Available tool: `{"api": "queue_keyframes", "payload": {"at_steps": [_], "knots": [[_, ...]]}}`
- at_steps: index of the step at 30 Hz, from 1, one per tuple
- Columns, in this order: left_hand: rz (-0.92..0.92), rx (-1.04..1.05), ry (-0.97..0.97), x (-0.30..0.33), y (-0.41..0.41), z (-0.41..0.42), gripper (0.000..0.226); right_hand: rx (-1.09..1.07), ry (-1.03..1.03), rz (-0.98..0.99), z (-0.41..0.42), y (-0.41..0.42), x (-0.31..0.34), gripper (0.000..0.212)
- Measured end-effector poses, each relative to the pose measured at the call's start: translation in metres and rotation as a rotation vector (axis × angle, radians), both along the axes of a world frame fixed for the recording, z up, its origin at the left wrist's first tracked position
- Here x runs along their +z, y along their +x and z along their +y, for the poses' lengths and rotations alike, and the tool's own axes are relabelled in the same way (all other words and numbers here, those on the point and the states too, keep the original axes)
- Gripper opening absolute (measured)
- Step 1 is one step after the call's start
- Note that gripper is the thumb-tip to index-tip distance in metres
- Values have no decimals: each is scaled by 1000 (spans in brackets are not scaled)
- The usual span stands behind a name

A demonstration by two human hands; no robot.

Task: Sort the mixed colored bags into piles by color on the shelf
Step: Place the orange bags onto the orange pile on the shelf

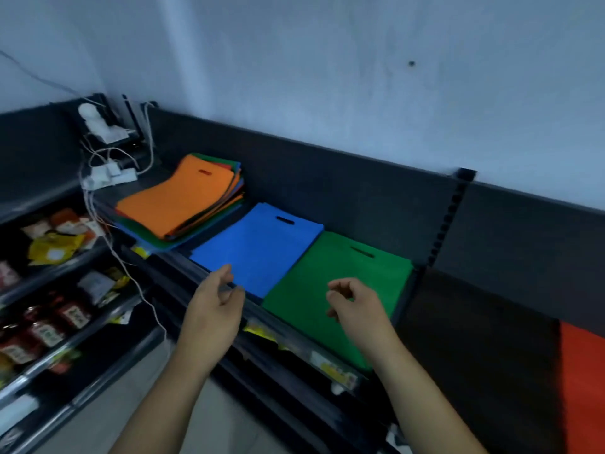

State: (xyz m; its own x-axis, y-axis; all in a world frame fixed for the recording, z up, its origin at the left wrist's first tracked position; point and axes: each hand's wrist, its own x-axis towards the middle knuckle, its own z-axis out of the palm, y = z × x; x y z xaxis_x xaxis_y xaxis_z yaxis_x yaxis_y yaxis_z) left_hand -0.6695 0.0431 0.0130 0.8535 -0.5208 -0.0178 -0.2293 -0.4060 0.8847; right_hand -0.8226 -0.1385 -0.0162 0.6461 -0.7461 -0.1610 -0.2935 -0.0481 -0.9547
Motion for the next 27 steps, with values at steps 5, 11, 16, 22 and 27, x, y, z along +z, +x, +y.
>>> {"api": "queue_keyframes", "payload": {"at_steps": [5,11,16,22,27], "knots": [[-15,6,-19,3,97,54,50,13,-22,-50,37,101,13,10],[30,80,-55,-2,195,84,44,34,-3,-72,54,194,19,8],[66,95,-61,-12,258,71,43,37,-3,-67,41,263,13,8],[1,139,-24,-11,321,60,38,73,13,-47,19,349,0,8],[-57,129,45,-14,382,55,31,78,21,-21,14,406,-11,9]]}}
